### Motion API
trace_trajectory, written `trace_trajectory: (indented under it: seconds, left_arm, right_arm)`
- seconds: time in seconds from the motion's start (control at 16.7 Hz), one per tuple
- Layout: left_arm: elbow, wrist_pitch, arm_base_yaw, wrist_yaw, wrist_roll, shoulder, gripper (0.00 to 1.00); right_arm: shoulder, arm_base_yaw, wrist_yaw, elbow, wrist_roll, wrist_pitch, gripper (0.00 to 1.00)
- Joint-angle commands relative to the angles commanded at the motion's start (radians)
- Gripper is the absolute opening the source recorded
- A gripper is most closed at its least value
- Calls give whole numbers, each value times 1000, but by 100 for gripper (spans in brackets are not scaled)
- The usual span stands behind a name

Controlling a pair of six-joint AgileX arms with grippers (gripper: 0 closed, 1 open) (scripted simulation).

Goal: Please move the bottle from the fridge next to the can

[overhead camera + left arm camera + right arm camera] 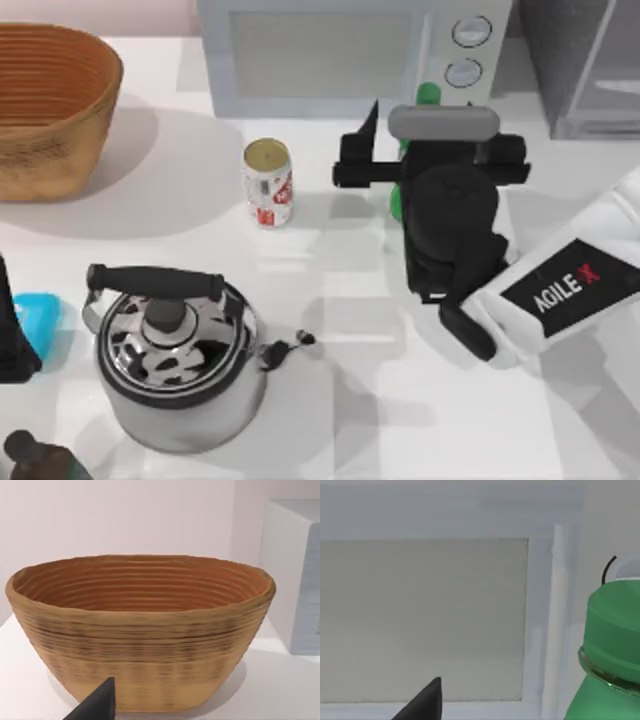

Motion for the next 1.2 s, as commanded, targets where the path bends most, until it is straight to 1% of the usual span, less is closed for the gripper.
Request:
trace_trajectory:
  seconds: [0.24,0.54,0.84,1.02,1.2]
  left_arm:
    - [0,0,0,0,0,0,100]
    - [0,0,0,0,0,0,100]
    - [0,0,0,0,0,0,100]
    - [0,0,0,0,0,0,100]
    - [0,0,0,0,0,0,100]
  right_arm:
    - [-8,7,6,-15,0,8,100]
    - [-47,50,51,-103,1,54,100]
    - [-43,47,50,-102,1,53,100]
    - [-105,37,11,-128,-2,18,100]
    - [-261,3,-70,-192,-8,-72,100]
